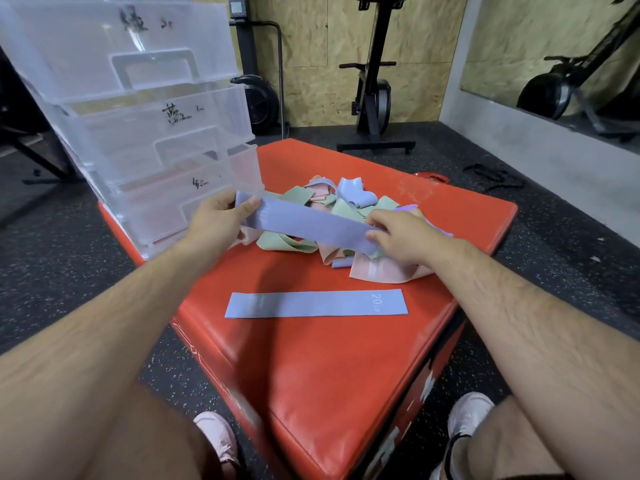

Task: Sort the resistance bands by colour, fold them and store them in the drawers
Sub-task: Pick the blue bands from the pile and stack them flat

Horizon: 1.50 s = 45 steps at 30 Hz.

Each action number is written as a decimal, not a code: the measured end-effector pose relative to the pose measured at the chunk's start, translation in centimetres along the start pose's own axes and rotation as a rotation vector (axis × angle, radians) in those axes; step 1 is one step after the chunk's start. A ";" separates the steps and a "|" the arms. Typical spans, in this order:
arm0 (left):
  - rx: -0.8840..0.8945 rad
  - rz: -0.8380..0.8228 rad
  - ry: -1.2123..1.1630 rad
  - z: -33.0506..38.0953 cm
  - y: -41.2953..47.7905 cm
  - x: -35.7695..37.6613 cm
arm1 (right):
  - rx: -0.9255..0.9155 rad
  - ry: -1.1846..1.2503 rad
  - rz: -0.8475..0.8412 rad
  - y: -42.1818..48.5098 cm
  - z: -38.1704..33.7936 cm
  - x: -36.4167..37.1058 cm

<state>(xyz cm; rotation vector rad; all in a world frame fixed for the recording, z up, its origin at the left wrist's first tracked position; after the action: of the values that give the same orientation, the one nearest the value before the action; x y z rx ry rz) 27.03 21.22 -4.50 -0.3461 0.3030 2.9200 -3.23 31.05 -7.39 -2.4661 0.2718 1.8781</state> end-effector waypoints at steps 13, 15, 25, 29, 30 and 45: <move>-0.217 -0.272 0.278 -4.6 -2.7 -4.1 | -0.066 0.194 -0.104 -4.1 -0.7 -1.5; -0.209 -0.319 0.336 -5.2 -3.3 -3.8 | -0.063 0.159 -0.161 -4.6 -0.9 -1.0; -0.071 -0.342 0.769 -6.9 -3.4 -2.3 | -0.022 0.115 -0.142 -5.3 -0.7 2.9; 0.038 -0.394 0.930 -7.3 -3.6 -1.4 | -0.027 0.077 -0.146 -5.3 -0.8 3.7; 0.056 -0.400 0.951 -7.4 -3.5 -1.3 | -0.034 0.058 -0.165 -5.3 -0.7 3.8; 0.251 -0.672 0.855 -6.0 -6.1 2.5 | -0.224 -0.108 -0.271 -6.7 -1.8 3.0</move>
<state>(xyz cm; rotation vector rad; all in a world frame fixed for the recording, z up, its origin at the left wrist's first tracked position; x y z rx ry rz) 27.18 26.15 -11.93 -1.3360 0.5250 1.9169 0.35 37.04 -10.37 -2.3698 -0.2772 2.0060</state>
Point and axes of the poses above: each hand's wrist, its own y-axis towards the middle knuckle, its own x-axis out of the palm, z = x × y, the point moved 3 cm from there along y, towards the middle knuckle, and after that the axes turned 2 degrees about z, right-handed, at the moved point
